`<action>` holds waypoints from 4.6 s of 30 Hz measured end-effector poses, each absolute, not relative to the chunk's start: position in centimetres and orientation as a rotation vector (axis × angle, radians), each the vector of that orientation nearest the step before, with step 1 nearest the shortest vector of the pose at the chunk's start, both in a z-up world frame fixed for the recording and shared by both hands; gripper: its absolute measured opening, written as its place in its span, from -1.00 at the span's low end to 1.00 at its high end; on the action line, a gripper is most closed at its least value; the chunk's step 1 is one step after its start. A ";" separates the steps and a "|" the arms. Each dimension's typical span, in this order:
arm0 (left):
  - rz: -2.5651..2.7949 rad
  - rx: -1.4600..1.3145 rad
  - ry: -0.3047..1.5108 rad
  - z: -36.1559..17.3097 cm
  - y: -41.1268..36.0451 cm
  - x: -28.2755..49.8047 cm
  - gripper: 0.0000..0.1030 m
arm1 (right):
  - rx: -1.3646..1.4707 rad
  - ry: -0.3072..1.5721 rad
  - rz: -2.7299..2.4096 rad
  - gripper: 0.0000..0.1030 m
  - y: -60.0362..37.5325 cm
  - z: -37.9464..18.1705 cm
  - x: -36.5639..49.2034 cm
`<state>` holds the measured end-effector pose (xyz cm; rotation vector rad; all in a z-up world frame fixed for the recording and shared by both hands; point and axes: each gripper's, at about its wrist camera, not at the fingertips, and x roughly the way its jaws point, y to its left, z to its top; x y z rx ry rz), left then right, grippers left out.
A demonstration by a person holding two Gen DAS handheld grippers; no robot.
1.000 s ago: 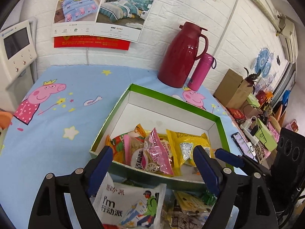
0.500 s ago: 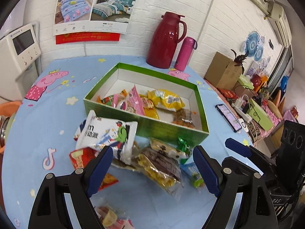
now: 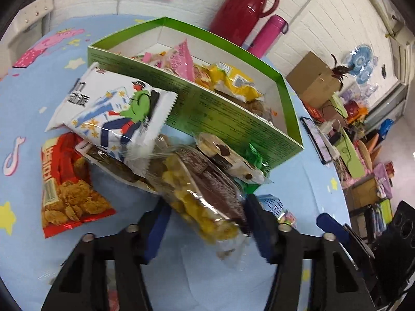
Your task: Organize snacks
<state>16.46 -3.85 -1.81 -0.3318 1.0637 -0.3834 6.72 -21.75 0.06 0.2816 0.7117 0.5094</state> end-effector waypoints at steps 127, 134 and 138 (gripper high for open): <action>-0.431 -0.133 0.971 -0.4 -7.8 12.5 0.68 | 0.087 0.834 0.523 0.43 -22.2 -2.6 8.1; -0.449 -0.150 0.995 -1.4 -9.5 13.9 0.53 | 0.057 0.900 0.514 -0.25 -21.3 -4.5 8.6; -0.472 -0.118 1.026 -2.5 -11.1 14.5 0.16 | 0.043 0.911 0.494 -0.43 -21.6 -4.5 6.8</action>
